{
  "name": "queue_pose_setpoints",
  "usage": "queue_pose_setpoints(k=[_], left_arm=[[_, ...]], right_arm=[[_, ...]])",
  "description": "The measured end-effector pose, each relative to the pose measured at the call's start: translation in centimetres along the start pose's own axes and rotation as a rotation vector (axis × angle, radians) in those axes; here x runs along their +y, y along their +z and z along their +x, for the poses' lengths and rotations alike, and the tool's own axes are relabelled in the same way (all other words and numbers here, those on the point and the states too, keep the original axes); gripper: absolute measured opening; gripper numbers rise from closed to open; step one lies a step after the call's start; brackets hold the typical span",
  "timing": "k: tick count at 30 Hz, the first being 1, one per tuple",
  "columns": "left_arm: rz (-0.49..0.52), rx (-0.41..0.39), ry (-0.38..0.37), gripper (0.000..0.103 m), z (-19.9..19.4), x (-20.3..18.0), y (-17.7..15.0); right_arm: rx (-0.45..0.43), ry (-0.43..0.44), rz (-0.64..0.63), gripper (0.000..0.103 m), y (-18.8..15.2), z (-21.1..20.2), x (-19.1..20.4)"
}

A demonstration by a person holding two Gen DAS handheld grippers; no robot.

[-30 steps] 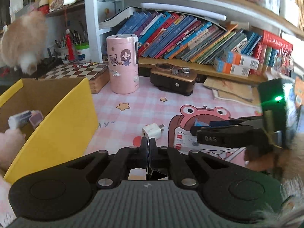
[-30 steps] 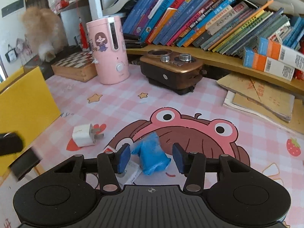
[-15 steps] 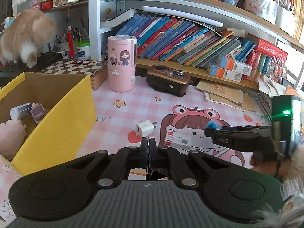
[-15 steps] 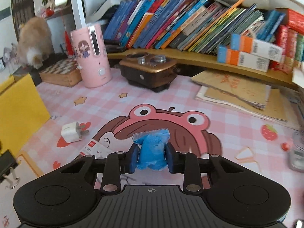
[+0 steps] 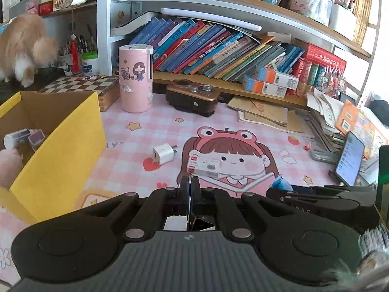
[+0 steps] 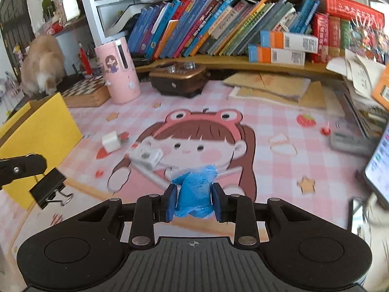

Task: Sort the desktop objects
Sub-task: 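Lift the binder clip and blue bag and carry both to the yellow box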

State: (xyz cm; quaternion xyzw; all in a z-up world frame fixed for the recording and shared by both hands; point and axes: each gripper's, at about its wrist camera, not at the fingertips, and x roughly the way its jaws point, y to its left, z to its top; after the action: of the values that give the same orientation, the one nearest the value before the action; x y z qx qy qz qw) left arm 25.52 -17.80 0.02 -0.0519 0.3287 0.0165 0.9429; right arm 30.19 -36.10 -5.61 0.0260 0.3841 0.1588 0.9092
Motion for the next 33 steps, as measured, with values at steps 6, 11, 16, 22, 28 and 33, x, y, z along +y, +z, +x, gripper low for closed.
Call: queue_pose_setpoints(k=[6,11,16,22,28,33], left_arm=[[0.002,0.004,-0.026,0.002,-2.0,0.5,-0.8],[-0.001,-0.016,-0.052,0.002,-4.8,1.4,-0.9],[-0.011,-0.021,-0.090,0.002,-7.3,2.8,-1.7],[-0.025,-0.027,-0.144,0.002,-9.3,5.8,-3.3],[-0.018,-0.064,-0.209,0.002,-12.2,9.9,-4.5],[-0.001,-0.098,-0.226,0.002,-15.3,14.0,-6.1]], right_arm=[[0.054,0.007,0.034,0.030,-2.0,-2.9,1.0],[0.064,0.021,0.070,0.030,-3.1,-5.5,2.5],[0.072,0.018,0.057,0.030,-4.0,-7.3,4.6],[0.042,-0.038,0.059,0.030,-5.1,-9.0,7.6],[0.013,-0.104,0.082,0.030,-6.8,-11.2,12.1],[-0.031,-0.148,0.089,0.030,-7.8,-13.6,16.8]])
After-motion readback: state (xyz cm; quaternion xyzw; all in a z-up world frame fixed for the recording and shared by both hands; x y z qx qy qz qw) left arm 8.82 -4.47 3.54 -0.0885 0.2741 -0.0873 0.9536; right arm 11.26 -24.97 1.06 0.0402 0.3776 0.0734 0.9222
